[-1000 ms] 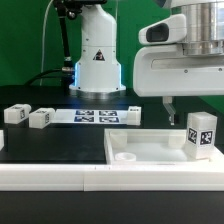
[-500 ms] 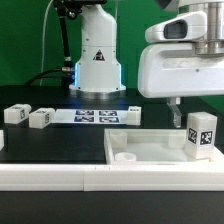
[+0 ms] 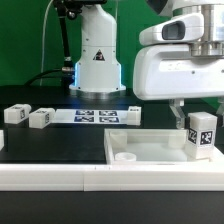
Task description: Assemble one leg
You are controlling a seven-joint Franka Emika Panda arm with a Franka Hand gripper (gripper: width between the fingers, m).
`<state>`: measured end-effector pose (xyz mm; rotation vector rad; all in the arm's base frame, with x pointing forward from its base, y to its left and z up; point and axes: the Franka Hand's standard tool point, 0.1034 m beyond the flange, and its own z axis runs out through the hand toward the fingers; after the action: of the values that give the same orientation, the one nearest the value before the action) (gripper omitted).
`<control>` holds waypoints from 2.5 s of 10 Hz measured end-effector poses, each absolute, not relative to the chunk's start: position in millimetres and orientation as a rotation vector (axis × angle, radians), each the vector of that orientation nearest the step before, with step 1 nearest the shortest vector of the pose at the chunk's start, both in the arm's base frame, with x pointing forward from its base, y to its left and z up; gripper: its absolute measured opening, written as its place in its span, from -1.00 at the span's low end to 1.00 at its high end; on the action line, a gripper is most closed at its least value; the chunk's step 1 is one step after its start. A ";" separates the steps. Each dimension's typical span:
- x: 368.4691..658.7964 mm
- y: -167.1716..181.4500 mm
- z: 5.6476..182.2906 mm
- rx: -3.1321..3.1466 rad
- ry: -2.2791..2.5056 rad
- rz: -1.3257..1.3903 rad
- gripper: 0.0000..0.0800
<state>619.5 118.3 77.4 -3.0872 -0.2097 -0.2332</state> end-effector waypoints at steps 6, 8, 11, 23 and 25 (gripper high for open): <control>619.3 116.5 76.8 -3.021 0.476 -0.213 -0.28; 619.7 115.0 76.5 -2.941 0.767 -0.198 -0.27; 618.5 118.0 75.4 -2.760 1.239 -0.171 -0.27; 617.0 119.6 76.1 -2.584 1.518 -0.123 0.60; 620.9 117.8 80.4 -2.754 1.217 -0.110 0.62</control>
Offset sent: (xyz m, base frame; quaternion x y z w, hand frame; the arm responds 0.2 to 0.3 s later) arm 0.0019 -0.0044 -0.0008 0.0084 0.0012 0.1534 0.9881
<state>620.9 117.8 80.4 -2.7538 1.2166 -0.1104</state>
